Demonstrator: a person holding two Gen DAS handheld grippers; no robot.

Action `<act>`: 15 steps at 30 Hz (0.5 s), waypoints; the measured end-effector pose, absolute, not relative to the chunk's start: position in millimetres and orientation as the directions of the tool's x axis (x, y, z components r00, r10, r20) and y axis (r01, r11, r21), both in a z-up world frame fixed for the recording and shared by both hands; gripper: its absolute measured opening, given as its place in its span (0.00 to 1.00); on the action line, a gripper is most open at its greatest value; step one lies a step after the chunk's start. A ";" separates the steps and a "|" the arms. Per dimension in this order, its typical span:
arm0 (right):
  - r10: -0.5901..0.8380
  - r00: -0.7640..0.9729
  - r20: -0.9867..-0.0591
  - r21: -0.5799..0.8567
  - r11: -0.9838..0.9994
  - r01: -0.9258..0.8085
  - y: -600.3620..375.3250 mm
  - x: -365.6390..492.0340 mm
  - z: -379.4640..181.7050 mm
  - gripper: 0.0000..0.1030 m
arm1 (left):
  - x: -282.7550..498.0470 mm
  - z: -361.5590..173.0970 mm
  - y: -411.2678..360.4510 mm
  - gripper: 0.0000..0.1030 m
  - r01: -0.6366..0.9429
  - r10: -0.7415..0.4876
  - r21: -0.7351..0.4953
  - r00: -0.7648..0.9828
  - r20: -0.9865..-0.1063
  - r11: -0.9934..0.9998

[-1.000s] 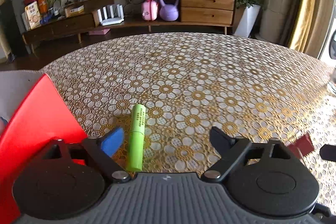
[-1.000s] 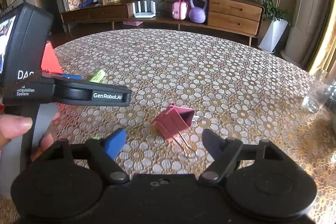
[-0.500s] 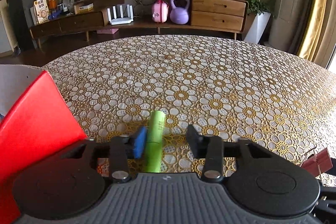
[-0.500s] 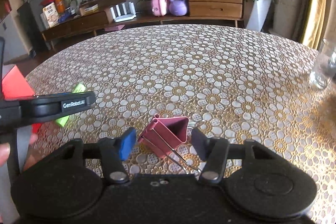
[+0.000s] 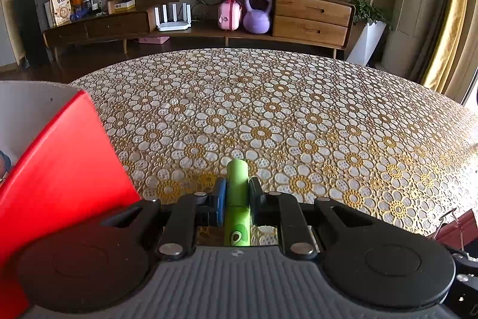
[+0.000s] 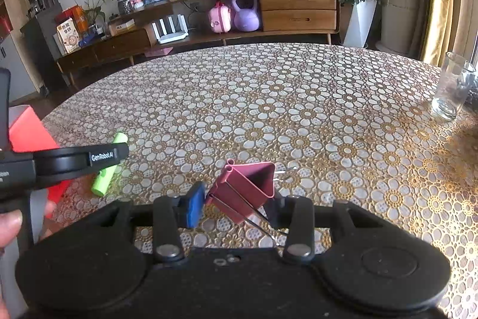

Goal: Organize rigid objects
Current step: 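Carry the highlighter and the binder clip in both tools over the red box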

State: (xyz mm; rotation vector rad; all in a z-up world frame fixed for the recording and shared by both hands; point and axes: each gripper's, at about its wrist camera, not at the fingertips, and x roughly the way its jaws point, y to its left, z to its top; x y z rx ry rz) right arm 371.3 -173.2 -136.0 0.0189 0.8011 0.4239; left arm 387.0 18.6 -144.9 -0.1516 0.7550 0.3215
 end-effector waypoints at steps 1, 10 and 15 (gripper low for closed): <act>0.379 0.616 -0.691 0.178 0.915 -0.362 -174.8 367.8 -133.3 0.40 | 384.1 -143.5 18.7 0.15 -0.339 0.230 -0.022 0.683 -0.693 0.941; 0.391 0.607 -0.691 0.192 0.910 -0.368 -182.7 330.3 -110.0 0.40 | 348.5 -121.3 12.1 0.15 -0.244 0.132 -0.075 0.729 -0.671 0.967; 0.409 0.604 -0.684 0.200 0.901 -0.384 -185.4 306.5 -89.7 0.40 | 324.8 -99.7 9.8 0.15 -0.211 0.077 -0.122 0.742 -0.666 0.970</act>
